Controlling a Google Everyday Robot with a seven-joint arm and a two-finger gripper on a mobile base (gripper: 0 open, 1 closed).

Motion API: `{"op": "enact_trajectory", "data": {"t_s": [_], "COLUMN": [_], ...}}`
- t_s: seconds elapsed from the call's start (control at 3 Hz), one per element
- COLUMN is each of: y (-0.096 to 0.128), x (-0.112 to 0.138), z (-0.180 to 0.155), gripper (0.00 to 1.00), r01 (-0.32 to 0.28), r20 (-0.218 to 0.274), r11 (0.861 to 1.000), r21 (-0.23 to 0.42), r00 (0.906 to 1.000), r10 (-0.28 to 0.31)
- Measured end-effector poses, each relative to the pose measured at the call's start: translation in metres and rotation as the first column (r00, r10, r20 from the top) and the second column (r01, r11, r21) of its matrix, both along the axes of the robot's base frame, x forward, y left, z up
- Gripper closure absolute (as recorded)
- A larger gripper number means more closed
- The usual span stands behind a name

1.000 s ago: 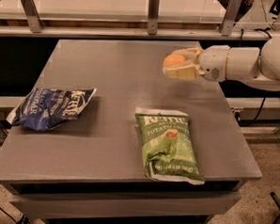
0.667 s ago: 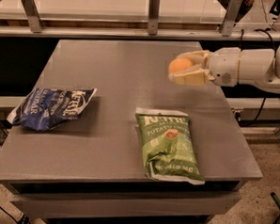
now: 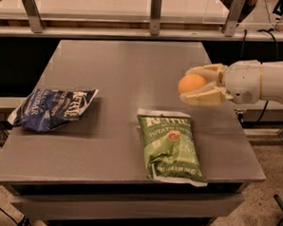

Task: Move orange near green jalapeno chip bag

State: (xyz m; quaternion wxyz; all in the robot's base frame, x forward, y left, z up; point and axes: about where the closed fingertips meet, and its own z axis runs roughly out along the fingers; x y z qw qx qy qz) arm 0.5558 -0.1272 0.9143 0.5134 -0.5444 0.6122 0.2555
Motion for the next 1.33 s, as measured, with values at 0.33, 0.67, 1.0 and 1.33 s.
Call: {"op": "enact_trajectory", "data": {"t_s": [0.33,0.67,1.0,1.33], "y": [-0.003,-0.013,-0.027,-0.038], "x": [-0.018,-0.029,-0.041,-0.053], "z": [-0.006,-0.012,-0.018,-0.022], "gripper": [1.00,1.00,1.00,1.00], "r01": [-0.022,-0.054,-0.110,-0.155], "r20": [0.000,0.008,0.022,0.031], "r11": [0.999,0.998,0.994,0.988], "r21": [-0.032,-0.023,-0.018,-0.011], "r00": [0.9998,0.9985,0.9936,0.9874], "r10": [0.022,0.054,0.111,0.155]}}
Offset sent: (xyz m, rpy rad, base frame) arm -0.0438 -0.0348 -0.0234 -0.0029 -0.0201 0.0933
